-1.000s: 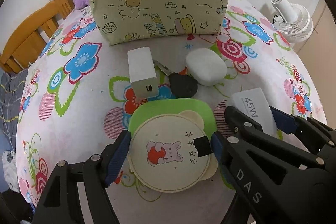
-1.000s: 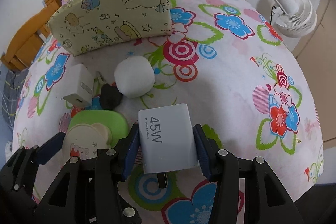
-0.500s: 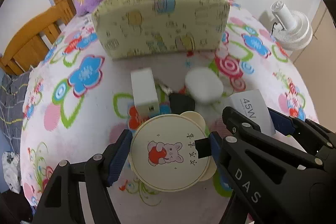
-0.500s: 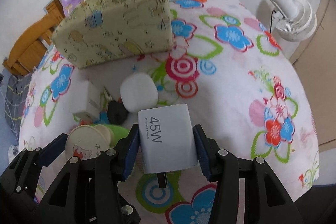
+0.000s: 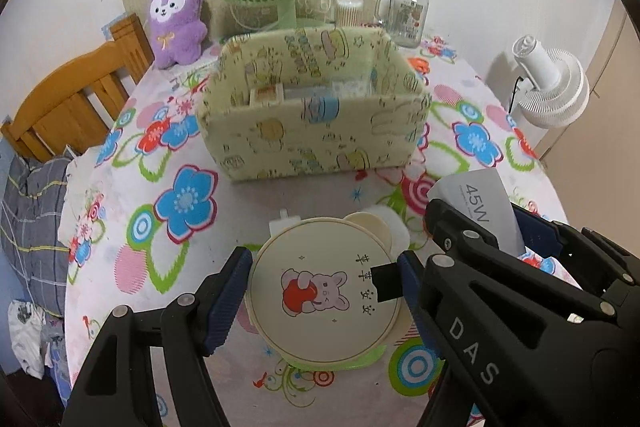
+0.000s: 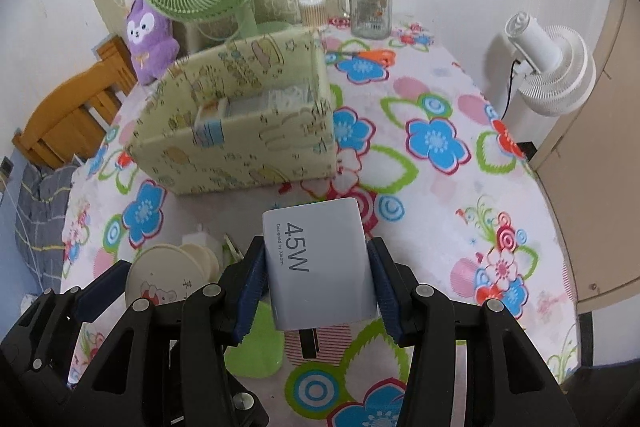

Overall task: Organize rigid objects
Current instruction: 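Carry the white charger and bear-printed container over the cream fabric box with both tools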

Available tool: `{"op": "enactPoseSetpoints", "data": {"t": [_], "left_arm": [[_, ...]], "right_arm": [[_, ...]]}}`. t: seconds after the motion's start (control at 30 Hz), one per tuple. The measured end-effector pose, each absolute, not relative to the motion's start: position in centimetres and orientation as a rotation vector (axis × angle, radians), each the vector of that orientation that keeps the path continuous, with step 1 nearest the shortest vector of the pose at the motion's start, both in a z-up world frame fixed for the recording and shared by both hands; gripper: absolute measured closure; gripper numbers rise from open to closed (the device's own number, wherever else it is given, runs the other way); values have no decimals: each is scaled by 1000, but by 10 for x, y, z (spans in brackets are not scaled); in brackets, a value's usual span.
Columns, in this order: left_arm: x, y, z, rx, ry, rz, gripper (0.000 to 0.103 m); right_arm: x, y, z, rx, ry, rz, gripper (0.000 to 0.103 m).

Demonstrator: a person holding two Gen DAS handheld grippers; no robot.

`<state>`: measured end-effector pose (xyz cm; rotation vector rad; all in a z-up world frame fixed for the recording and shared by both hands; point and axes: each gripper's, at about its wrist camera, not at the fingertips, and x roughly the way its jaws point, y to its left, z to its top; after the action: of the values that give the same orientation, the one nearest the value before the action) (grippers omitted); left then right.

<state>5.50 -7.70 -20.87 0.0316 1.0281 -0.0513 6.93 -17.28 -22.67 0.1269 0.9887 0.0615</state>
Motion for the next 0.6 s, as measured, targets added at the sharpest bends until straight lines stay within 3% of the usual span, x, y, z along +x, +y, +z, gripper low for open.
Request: {"op": "enactPoseSetpoints", "data": {"t": [0.6], "left_arm": [[62, -68, -156, 15, 949, -41, 27]], "right_arm": [[77, -167, -170, 122, 901, 83, 49]]}}
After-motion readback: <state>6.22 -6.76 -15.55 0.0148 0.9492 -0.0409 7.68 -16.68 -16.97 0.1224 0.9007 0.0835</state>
